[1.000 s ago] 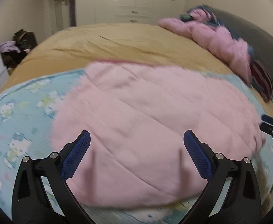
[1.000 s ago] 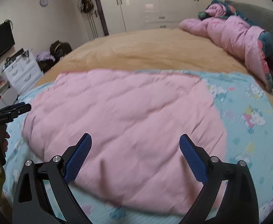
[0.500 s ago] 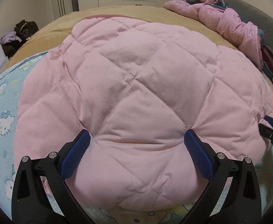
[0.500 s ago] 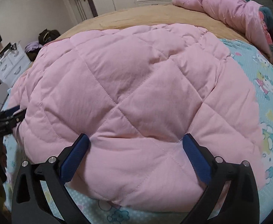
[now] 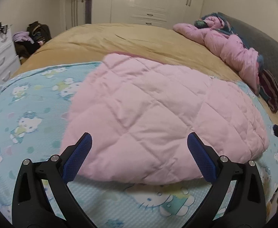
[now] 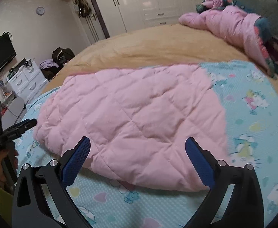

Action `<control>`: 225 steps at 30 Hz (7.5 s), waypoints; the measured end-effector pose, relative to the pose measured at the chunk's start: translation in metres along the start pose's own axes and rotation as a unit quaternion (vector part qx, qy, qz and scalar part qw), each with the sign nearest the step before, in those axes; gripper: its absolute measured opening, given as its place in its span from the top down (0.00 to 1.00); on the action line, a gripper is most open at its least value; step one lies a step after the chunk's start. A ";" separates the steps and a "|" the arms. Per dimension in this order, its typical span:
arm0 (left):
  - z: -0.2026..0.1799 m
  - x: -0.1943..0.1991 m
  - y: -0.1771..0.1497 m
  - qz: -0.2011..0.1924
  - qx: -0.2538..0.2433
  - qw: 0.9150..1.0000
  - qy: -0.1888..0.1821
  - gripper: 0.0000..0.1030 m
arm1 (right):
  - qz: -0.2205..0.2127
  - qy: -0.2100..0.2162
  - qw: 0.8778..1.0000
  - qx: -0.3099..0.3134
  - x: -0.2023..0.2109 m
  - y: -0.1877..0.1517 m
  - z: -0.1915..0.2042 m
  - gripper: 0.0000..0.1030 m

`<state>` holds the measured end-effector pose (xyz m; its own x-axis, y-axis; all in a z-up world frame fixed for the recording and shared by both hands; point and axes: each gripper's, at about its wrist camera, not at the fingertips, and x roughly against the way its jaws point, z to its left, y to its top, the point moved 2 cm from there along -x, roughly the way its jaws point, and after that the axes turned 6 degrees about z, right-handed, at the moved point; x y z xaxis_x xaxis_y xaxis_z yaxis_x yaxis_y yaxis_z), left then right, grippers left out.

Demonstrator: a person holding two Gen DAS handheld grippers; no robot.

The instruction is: Fold large clothes

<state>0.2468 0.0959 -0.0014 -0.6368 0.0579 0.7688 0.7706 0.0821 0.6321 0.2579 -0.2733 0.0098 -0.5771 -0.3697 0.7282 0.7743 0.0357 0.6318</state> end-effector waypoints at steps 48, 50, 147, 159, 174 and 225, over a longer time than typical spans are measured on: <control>0.102 -0.102 0.021 0.113 0.082 0.988 -0.060 0.08 | 0.115 0.016 0.987 -0.112 -0.088 -0.016 -0.114 0.04; 0.105 -0.115 0.022 0.131 0.086 0.984 -0.081 0.08 | 0.123 0.031 0.985 -0.120 -0.096 -0.014 -0.119 0.04; 0.051 -0.048 -0.030 0.113 0.065 0.989 -0.074 0.59 | 0.160 0.041 0.982 -0.096 -0.073 -0.013 -0.076 0.16; 0.057 -0.042 -0.034 0.114 0.071 0.990 -0.031 0.33 | 0.114 -0.030 0.992 -0.040 -0.039 -0.017 -0.061 0.04; 0.039 0.044 -0.022 0.010 0.052 0.998 0.030 0.09 | -0.013 -0.048 0.999 0.003 0.060 -0.023 -0.021 0.04; -0.058 0.135 -0.161 -0.066 0.001 0.997 0.037 0.09 | -0.067 -0.027 0.996 0.053 0.125 -0.171 0.079 0.04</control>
<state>0.0382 0.0328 0.0065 -0.7293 -0.0269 0.6837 0.6797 0.0862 0.7284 0.0325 -0.2524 0.0135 -0.6896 -0.3265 0.6464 0.6588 0.0879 0.7472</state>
